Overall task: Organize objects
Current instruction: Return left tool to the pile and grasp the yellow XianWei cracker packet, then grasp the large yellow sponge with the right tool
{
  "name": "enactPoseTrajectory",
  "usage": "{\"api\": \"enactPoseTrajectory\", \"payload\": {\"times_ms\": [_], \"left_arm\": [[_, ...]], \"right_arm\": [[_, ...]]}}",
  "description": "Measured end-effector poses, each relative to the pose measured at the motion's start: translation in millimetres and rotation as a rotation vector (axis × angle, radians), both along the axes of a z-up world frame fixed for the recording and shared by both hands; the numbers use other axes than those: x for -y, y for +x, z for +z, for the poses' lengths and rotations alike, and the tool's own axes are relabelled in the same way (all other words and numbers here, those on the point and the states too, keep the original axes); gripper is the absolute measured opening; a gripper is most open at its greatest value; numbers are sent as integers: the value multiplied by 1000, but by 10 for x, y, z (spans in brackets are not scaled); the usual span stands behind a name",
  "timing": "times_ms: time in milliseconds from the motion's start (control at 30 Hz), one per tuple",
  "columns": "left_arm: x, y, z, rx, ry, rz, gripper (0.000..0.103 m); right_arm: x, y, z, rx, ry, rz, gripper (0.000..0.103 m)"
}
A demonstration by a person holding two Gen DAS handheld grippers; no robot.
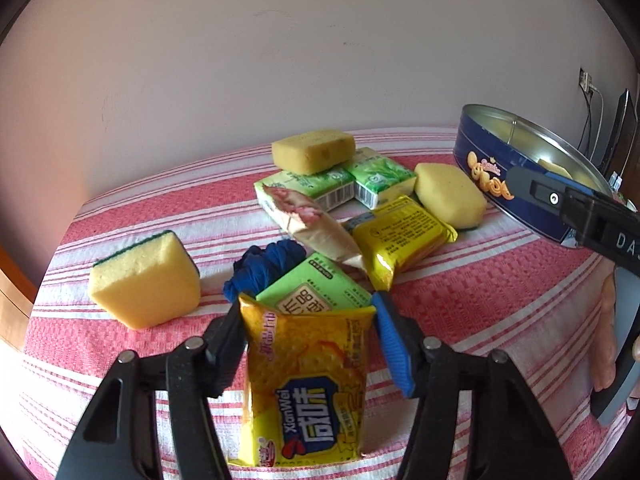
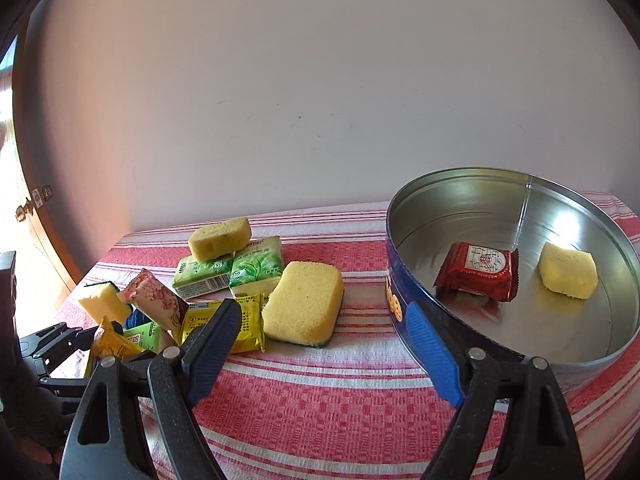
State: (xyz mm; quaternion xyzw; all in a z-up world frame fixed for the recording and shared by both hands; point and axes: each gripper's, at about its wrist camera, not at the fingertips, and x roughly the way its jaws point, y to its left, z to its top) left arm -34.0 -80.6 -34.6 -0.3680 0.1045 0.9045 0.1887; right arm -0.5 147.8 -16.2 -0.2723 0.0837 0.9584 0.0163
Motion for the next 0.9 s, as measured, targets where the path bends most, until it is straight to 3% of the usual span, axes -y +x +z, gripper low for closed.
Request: {"api": "enactPoseTrajectory", "payload": {"times_ms": [167,300,433,533,600,700,800,900], "left_arm": [[113,37,23,5,7,21,62],[220,79,53,-17,-13,60,79],[283,150,93,-26,-5,38,91],[311,158,37,3,-24,36,91],[306,135,-11,35,-34,42,86],[351,92,-41,83,11,24,50],[362,92,-46,93,27,23,50],[361,135,36,30,40,41,50]], "right_arm": [[20,-2,17,-5,8,8,86],[38,2,23,-9,10,16,86],[21,21,30,-14,-1,19,86],[20,13,17,-6,-8,25,86],[26,11,14,-3,-10,29,86],[35,-2,9,5,-6,28,86],[47,-57,-17,35,-3,34,86],[83,-156,-46,63,-8,36,86]]}}
